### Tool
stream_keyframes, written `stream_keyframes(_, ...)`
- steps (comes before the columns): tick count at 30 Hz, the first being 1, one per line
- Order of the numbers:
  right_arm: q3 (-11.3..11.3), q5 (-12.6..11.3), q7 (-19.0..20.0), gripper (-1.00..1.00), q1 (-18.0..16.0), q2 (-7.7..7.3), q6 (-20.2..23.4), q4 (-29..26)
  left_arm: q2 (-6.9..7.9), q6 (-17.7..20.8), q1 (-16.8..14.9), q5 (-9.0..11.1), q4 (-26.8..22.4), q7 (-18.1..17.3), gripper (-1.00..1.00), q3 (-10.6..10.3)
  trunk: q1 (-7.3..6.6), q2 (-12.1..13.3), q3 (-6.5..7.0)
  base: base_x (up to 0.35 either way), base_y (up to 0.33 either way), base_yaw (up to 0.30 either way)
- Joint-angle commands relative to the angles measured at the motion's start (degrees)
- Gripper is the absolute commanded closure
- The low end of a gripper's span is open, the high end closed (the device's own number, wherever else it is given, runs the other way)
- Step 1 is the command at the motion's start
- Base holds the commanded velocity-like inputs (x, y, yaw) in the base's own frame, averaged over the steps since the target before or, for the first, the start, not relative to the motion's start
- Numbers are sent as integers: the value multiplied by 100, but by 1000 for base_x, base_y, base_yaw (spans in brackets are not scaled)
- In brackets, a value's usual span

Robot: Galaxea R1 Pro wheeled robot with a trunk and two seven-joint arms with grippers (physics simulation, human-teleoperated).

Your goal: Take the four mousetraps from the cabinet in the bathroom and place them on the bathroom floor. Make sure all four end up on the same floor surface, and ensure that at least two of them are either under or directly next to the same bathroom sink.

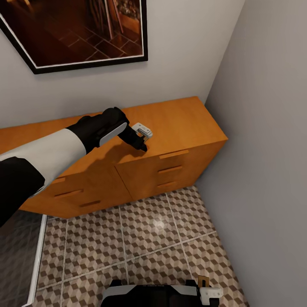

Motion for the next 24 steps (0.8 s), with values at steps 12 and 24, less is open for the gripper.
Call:
stream_keyframes(12,51,-32,-23,100,-4,2,-13,5,11,-10,123,-24,-31,-35,100,-32,6,-4,-17,0,0,0)
stream_keyframes(24,51,-32,-23,100,-4,6,-13,5,9,-9,127,-33,-19,-35,100,-26,6,-4,-17,0,0,0)
